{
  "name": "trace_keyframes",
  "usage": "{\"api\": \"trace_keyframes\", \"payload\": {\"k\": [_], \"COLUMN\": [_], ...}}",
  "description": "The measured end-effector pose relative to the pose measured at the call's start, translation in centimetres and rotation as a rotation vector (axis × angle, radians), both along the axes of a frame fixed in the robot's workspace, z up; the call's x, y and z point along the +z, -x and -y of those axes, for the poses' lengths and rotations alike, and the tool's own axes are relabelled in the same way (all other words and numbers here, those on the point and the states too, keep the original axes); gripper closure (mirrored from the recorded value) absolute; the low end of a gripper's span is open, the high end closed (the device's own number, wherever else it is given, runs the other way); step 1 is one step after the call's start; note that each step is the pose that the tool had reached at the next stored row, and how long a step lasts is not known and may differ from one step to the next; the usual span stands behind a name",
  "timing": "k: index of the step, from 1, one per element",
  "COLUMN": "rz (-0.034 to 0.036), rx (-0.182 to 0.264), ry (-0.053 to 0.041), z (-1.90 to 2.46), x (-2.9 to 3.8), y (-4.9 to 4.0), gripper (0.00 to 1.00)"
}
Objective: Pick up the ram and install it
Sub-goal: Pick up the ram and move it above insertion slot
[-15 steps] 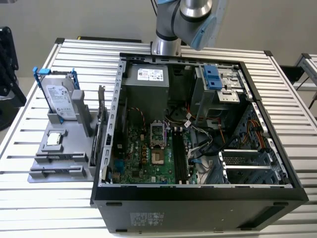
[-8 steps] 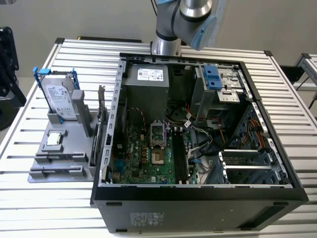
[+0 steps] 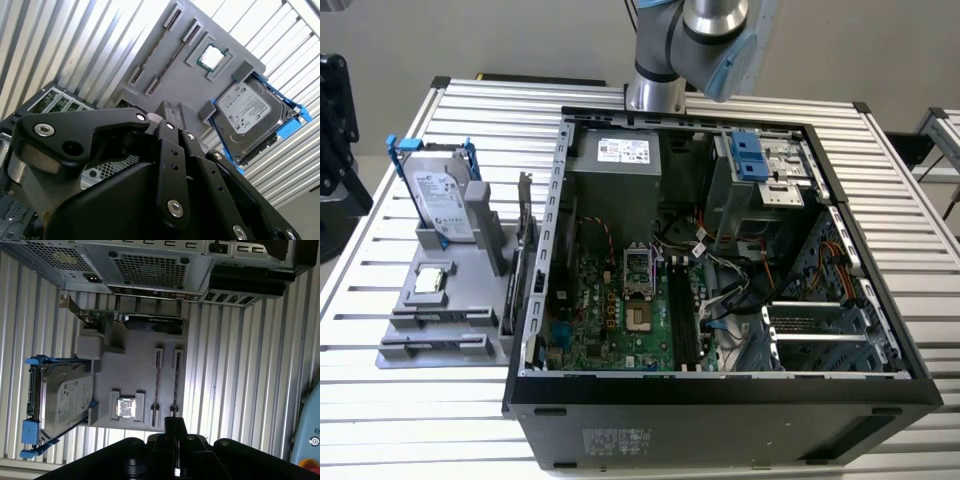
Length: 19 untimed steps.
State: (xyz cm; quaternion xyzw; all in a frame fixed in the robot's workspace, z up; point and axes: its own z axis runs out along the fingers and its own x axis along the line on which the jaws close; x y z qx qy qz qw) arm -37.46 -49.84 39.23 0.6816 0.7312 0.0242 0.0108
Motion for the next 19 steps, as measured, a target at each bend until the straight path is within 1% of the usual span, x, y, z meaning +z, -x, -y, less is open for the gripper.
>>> {"api": "trace_keyframes", "payload": {"k": [6,17,18,19], "rz": [0.0000,0.0000,0.0000,0.0000], "rx": [-0.019,-0.022,-0.022,-0.022], "ry": [-0.0001,-0.0001,0.0000,0.0000], "z": [0.00,0.00,0.00,0.00], "x": [0.00,0.00,0.00,0.00], "y": [0.02,0.02,0.02,0.02], "gripper": [1.00,1.00,0.00,0.00]}}
